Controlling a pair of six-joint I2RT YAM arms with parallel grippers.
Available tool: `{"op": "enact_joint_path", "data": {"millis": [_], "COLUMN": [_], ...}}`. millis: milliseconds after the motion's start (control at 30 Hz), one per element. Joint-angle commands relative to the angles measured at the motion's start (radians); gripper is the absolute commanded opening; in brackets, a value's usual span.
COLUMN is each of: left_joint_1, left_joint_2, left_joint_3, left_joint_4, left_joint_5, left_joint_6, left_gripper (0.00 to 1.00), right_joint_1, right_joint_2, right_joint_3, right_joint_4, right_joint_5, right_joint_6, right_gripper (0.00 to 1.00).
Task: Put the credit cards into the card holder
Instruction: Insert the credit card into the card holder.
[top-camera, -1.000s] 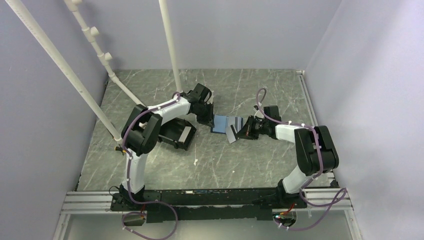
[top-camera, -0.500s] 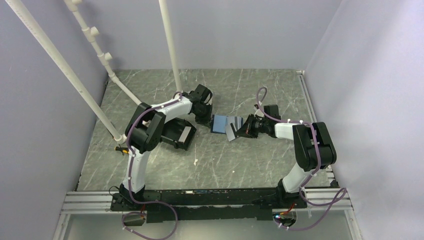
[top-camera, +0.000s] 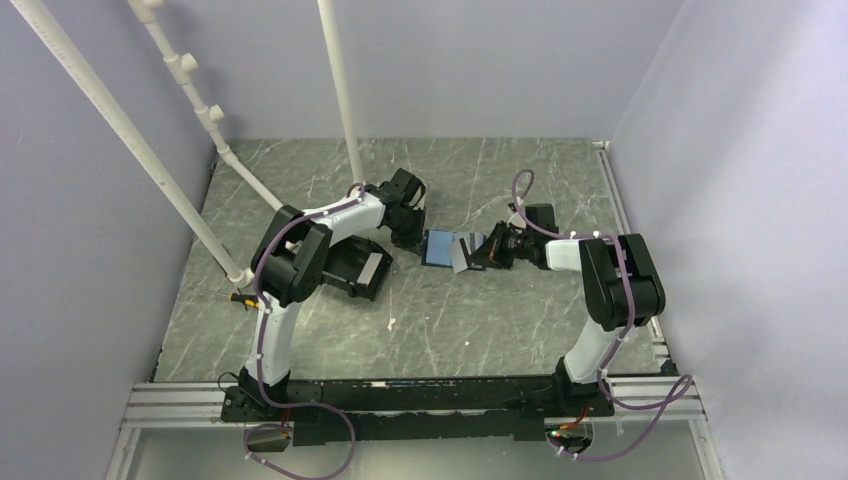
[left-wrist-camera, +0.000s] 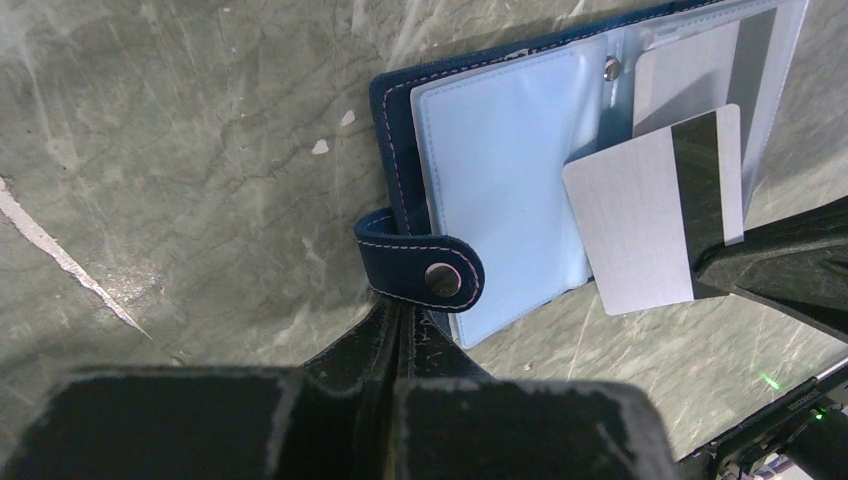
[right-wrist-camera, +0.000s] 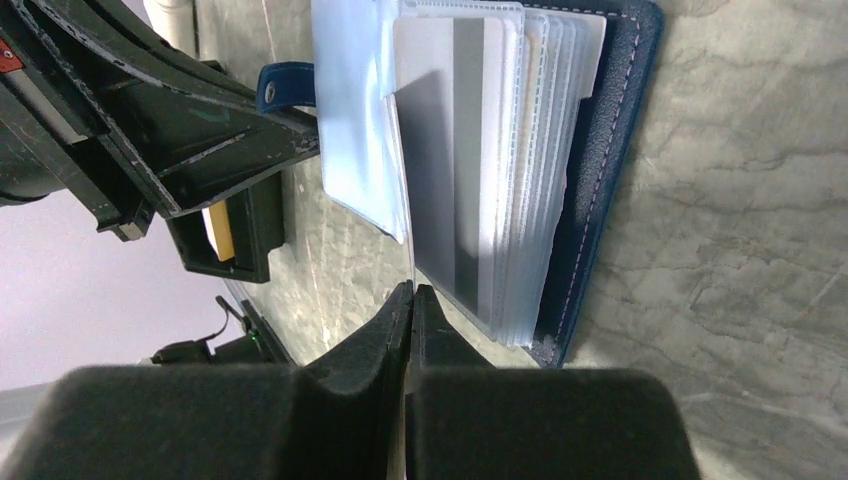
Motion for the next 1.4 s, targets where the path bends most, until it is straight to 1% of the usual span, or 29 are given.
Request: {"op": "enact_joint_path", "data": {"millis": [0,333,667,933,1200,1300,1367], "left_joint_1": [-0.013,-0.017,-0.019,-0.02,-0.022,-0.021,-0.021], "left_joint_2": [0.006,0.003,0.0,0.0,-0.002,-0.002,0.0], "left_joint_3": [0.026,0.027,0.038,0.028,0.031,0.032,0.044], "left_joint_4": [-0.013,-0.015,-0.016,-0.009,-0.009,-0.011,-0.023], "left_joint_5": [0.004,0.01,0.031,0.048,0.049,0.046,0.043], "left_joint_6": [0.01,0.012,0.013,0.004,0.004,0.008,0.015], "left_gripper": [0.02,0.02,0.03,0.02,0.03,0.03,0.03], "right_joint_1": [-0.005,0.004,0.026,0.036,0.069,0.088,0.102], "right_joint_2": [0.014,0.071,0.069,0.097,0.106,0.103,0.092], "right_joint_3": [0.037,0.067,0.072,0.023,0.01,0.026,0.051], "right_joint_4": [0.052,0.096,0.104,0.256,0.289,0.252,0.152], "right_joint_5": [0.03,0.029,0.046,0.071,0.081,0.085,0.116], "right_joint_6": [0.008,0.03,0.041,0.117,0.127,0.098,0.041], "right_gripper": [0.0,0.0,0.0,0.0,0.0,0.0,0.01]}}
